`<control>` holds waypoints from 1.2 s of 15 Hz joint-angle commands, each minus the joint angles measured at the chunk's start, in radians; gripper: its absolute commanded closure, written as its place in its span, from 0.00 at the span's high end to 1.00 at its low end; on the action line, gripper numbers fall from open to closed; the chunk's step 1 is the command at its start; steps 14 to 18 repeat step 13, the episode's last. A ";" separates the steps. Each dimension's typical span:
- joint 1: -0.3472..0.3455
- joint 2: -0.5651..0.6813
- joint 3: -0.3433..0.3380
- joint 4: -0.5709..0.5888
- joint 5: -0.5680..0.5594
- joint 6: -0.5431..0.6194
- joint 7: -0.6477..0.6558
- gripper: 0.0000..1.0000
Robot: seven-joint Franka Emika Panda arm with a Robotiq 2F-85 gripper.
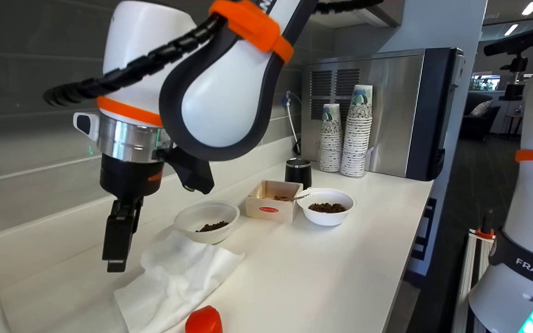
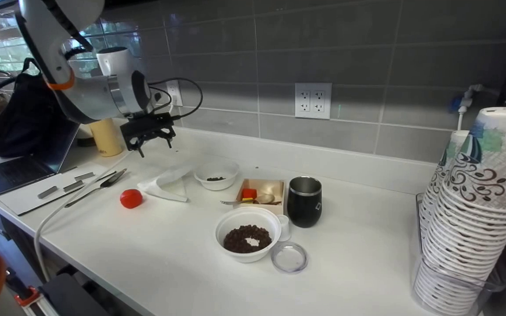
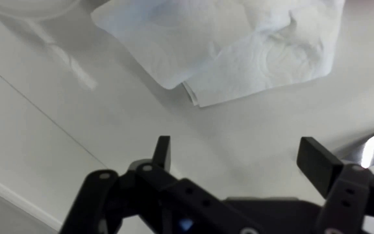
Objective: Use the napkin to wipe the surface
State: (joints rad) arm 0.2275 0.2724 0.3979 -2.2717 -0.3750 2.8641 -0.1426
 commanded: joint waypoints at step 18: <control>0.024 -0.771 -0.043 -0.516 0.142 -0.281 0.453 1.00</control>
